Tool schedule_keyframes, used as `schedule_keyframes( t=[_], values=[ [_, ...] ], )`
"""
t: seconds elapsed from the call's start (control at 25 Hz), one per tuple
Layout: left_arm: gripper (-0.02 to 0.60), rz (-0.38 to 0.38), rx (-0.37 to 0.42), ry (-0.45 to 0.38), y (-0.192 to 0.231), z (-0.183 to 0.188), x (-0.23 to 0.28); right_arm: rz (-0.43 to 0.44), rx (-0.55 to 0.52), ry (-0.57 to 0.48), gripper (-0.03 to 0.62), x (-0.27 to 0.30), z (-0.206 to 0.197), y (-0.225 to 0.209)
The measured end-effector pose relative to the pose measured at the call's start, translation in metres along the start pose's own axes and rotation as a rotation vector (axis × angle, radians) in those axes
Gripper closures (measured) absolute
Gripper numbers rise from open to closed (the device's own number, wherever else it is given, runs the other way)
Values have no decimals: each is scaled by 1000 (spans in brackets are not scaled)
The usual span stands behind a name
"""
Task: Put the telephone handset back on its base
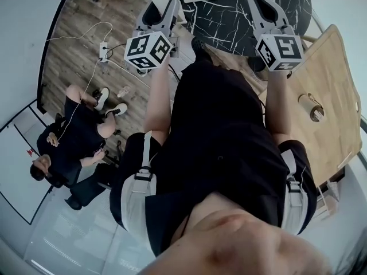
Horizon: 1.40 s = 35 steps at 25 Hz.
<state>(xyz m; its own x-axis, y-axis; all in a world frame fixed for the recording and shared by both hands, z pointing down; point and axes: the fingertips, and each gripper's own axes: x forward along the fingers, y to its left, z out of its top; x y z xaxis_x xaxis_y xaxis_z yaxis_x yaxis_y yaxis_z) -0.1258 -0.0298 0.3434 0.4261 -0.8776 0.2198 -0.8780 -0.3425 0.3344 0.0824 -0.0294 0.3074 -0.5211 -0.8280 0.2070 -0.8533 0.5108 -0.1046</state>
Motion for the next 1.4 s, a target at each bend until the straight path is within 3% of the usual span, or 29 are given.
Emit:
schedule_keyframes(
  t=[0.36,0.8,1.4],
  values=[
    [360,-58,-29,58,40,-3,40,-40,15,37,563,52,-7,6],
    [360,-84,-83,163,61,-32,72,-71,63,123,563,70,-39,9],
    [360,-15,-173,261,76,-85,119,30,88,179,563,114,-53,-7]
  ],
)
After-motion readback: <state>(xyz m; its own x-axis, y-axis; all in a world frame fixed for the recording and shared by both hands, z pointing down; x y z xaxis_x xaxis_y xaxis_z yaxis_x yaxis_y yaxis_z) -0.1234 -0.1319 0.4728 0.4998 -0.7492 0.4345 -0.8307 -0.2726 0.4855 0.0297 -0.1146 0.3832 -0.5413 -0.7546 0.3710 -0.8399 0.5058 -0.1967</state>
